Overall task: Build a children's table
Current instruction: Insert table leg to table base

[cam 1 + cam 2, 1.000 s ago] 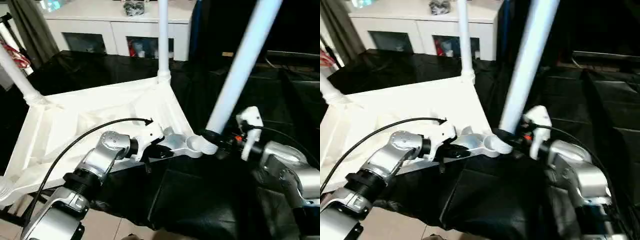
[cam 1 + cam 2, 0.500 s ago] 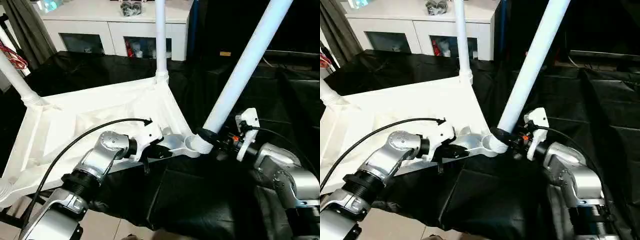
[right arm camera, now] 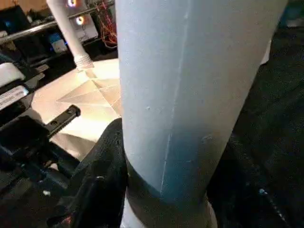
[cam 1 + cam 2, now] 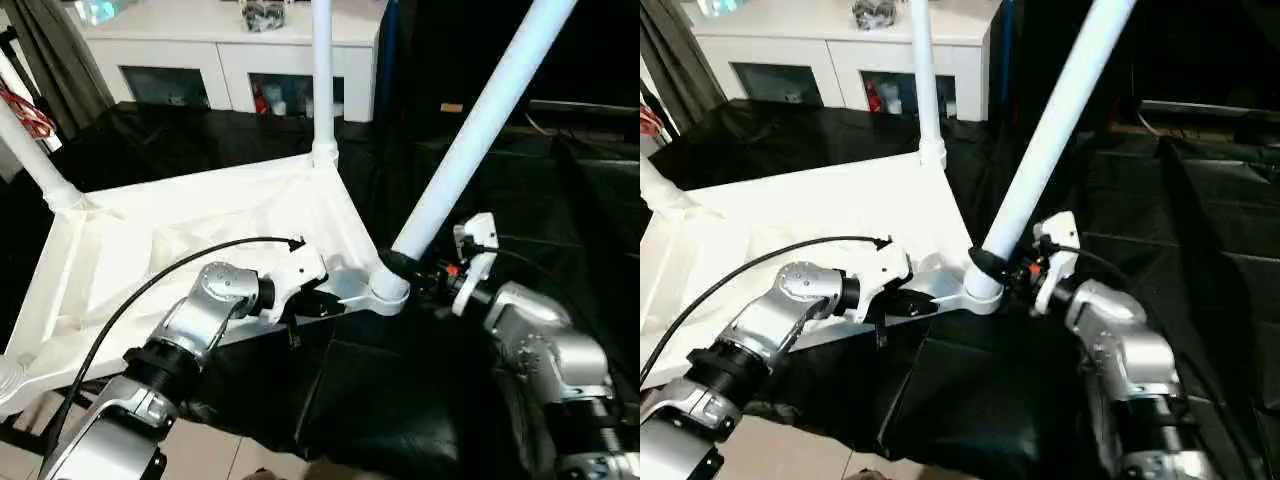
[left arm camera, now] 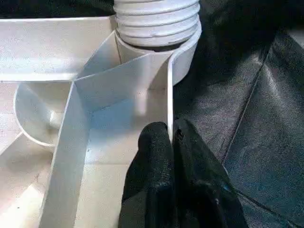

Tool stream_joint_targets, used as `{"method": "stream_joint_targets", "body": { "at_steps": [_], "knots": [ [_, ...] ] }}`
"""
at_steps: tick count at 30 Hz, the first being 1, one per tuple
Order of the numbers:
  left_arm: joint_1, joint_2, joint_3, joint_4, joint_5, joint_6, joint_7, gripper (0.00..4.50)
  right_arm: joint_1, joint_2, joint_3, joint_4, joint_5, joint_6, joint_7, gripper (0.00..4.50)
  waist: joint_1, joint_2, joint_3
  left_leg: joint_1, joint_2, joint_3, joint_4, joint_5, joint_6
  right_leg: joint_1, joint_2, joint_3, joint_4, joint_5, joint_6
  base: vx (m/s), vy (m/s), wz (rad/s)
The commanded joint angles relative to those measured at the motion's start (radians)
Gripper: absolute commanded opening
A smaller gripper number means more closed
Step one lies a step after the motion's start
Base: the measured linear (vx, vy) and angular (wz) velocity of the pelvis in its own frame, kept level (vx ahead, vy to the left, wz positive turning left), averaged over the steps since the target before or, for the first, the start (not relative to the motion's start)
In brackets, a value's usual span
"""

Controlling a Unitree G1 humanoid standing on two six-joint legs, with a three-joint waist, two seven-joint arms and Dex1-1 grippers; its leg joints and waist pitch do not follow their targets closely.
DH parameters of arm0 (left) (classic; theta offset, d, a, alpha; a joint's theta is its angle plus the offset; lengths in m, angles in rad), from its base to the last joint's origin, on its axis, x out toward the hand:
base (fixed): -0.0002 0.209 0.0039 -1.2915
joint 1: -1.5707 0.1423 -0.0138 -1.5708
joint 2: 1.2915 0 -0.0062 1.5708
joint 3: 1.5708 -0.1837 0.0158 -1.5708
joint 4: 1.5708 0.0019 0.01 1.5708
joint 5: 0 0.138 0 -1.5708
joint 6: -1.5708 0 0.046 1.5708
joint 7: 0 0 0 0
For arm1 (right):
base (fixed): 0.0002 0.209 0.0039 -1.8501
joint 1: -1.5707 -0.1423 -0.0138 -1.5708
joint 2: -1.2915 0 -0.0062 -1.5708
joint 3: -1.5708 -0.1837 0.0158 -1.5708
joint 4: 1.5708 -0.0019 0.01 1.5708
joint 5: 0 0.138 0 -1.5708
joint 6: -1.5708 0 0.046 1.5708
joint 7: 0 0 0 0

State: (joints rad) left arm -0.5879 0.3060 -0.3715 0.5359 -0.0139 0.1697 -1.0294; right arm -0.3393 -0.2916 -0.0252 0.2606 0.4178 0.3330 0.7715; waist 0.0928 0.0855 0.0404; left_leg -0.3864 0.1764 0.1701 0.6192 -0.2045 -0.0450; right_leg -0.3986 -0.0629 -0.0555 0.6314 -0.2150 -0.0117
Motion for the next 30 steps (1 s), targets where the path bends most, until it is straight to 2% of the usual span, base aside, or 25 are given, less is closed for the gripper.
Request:
{"method": "stream_joint_targets", "body": {
  "at_steps": [1,6,8,11,17,19,24,25,27,28,30],
  "knots": [
    [-0.004,0.008,-0.006,0.009,0.024,0.003,0.007,0.00,0.007,0.000,0.006,0.032,-0.025,-0.020,-0.004,1.87,0.005,-0.010,-0.064,0.011,0.052,-0.022,-0.073,-0.094,0.053,0.055,-0.088,0.046,-0.071,-0.019,-0.245,0.000,0.000,0.00],
    [-0.007,0.007,-0.004,0.014,0.030,-0.002,0.010,0.00,0.032,-0.010,0.021,0.013,-0.050,-0.050,-0.008,1.87,0.005,-0.010,-0.062,0.011,0.053,-0.022,-0.074,-0.111,0.050,0.056,-0.089,0.046,-0.076,-0.050,-0.236,0.000,0.000,0.00],
    [-0.008,0.007,-0.004,0.018,0.031,-0.004,0.011,0.00,0.051,-0.029,0.047,-0.012,-0.095,-0.082,-0.011,1.87,0.005,-0.007,-0.063,0.012,0.054,-0.023,-0.075,-0.104,0.051,0.055,-0.088,0.046,-0.074,-0.040,-0.235,0.000,0.000,0.00],
    [-0.009,0.007,-0.004,0.020,0.033,-0.005,0.012,0.00,0.066,-0.047,0.073,-0.031,-0.138,-0.107,-0.017,1.87,0.005,-0.009,-0.063,0.010,0.051,-0.022,-0.073,-0.093,0.053,0.057,-0.088,0.046,-0.073,-0.017,-0.234,0.000,0.000,0.00],
    [-0.006,0.008,-0.007,0.019,0.039,-0.007,0.012,0.00,0.088,-0.064,0.098,-0.104,-0.163,-0.091,-0.034,1.87,0.007,-0.008,-0.061,0.011,0.053,-0.023,-0.075,-0.112,0.055,0.054,-0.086,0.046,-0.075,-0.044,-0.229,0.000,0.000,0.00],
    [-0.003,0.012,-0.009,0.017,0.043,-0.009,0.008,0.00,0.076,-0.068,0.121,-0.108,-0.184,-0.080,-0.036,1.87,0.007,-0.006,-0.060,0.012,0.053,-0.024,-0.077,-0.128,0.049,0.054,-0.087,0.047,-0.078,-0.068,-0.227,0.000,0.000,0.00],
    [0.001,0.017,-0.013,0.008,0.045,-0.007,0.000,0.00,0.042,-0.066,0.157,-0.082,-0.204,-0.063,-0.022,1.87,0.005,-0.007,-0.059,0.011,0.053,-0.025,-0.078,-0.133,0.042,0.054,-0.088,0.048,-0.077,-0.062,-0.229,0.000,0.000,0.00],
    [0.002,0.019,-0.015,0.005,0.045,-0.008,-0.004,0.00,0.025,-0.067,0.177,-0.063,-0.213,-0.056,-0.004,1.87,0.001,-0.010,-0.058,0.011,0.052,-0.024,-0.080,-0.145,0.040,0.055,-0.087,0.047,-0.078,-0.078,-0.231,0.000,0.000,0.00],
    [0.003,0.021,-0.016,0.002,0.045,-0.009,-0.009,0.00,0.009,-0.067,0.194,-0.039,-0.223,-0.056,0.013,1.87,0.000,-0.008,-0.057,0.013,0.053,-0.023,-0.080,-0.161,0.036,0.053,-0.089,0.048,-0.082,-0.107,-0.230,0.000,0.000,0.00],
    [0.004,0.022,-0.017,0.000,0.045,-0.010,-0.012,0.00,0.001,-0.066,0.199,-0.027,-0.223,-0.053,0.022,1.87,-0.001,-0.012,-0.057,0.011,0.053,-0.024,-0.081,-0.158,0.037,0.055,-0.089,0.048,-0.081,-0.106,-0.230,0.000,0.000,0.00],
    [0.006,0.026,-0.021,-0.007,0.045,-0.013,-0.022,0.00,-0.017,-0.065,0.206,0.010,-0.220,-0.056,0.048,1.87,-0.001,-0.009,-0.058,0.012,0.054,-0.024,-0.080,-0.150,0.038,0.054,-0.089,0.049,-0.079,-0.094,-0.234,0.000,0.000,0.00]
  ]
}}
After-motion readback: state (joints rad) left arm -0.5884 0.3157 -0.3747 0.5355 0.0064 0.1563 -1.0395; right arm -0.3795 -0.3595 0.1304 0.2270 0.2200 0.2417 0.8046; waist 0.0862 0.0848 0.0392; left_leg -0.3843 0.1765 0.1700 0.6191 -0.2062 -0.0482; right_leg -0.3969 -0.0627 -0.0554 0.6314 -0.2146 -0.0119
